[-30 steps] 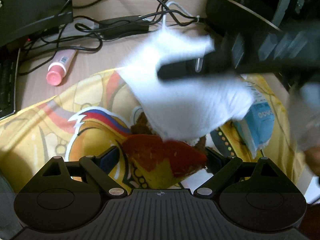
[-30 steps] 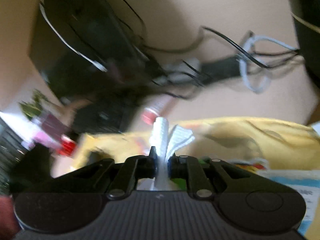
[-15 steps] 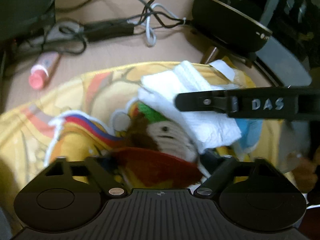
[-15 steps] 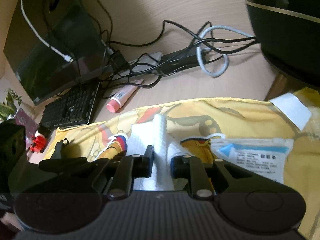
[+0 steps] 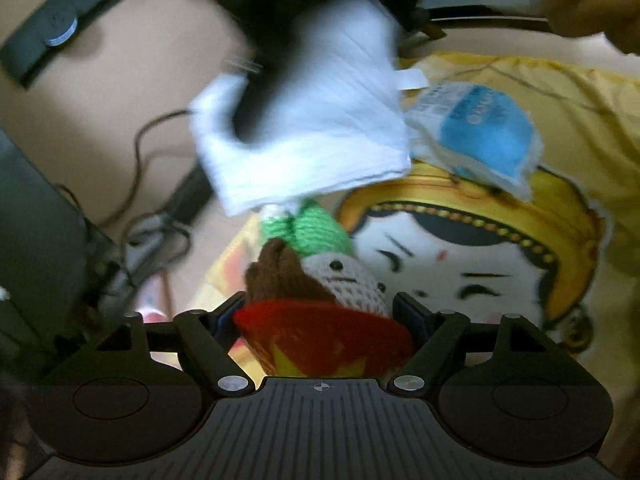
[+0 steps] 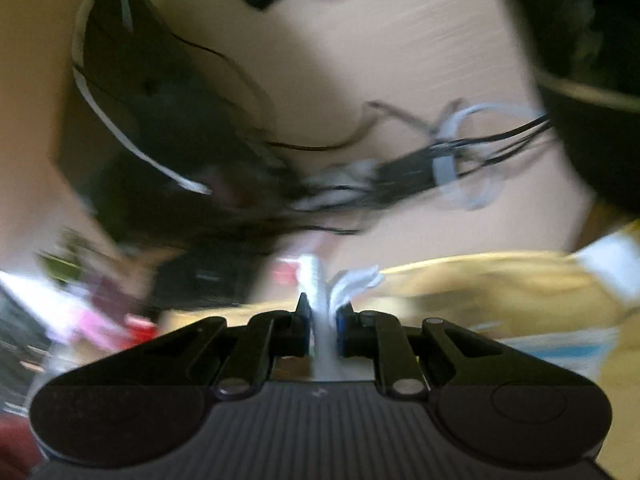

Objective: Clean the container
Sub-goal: 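Keep wiping the doll held by the left tool with the right tool's tissue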

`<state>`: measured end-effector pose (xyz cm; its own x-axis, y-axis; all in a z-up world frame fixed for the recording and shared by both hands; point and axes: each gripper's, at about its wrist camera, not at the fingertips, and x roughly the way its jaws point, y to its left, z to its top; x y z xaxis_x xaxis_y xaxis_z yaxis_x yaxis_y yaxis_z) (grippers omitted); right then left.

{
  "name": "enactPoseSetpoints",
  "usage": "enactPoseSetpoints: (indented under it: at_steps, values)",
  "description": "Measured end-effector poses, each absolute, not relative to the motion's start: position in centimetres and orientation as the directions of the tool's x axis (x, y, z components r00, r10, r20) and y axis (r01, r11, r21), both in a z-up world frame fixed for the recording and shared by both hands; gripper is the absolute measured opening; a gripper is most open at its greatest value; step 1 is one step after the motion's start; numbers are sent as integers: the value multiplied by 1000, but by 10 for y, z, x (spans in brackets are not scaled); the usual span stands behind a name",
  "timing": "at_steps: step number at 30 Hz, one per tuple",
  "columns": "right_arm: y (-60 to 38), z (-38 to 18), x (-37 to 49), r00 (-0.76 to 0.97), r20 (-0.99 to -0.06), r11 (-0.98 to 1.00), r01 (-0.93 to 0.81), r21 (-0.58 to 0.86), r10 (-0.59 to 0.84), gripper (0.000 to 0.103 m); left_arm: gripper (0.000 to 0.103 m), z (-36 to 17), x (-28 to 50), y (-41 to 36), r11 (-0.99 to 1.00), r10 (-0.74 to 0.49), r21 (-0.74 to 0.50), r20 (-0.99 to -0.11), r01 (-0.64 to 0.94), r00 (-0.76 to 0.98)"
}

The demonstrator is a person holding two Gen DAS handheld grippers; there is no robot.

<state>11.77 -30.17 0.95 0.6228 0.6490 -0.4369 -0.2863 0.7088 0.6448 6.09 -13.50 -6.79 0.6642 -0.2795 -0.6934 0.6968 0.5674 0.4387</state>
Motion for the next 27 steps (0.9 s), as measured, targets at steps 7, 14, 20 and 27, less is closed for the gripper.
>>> enactPoseSetpoints:
  at_steps: [7,14,20,27]
  values:
    - [-263,-6,110,497,-469,669,-383,637,730,15,91,-64,58,-133,602,-305,372,-711,706,634]
    - [-283,-24,116,583,-566,801,-295,521,583,22,93,-64,61,-126,633,-325,282,-748,721,578]
    - [-289,-39,114,597,-636,867,-259,425,490,20,94,-57,77,-110,717,-365,95,-792,690,489]
    - [-286,-51,110,565,-668,873,-263,411,485,13,88,-56,85,-115,725,-353,139,-766,675,537]
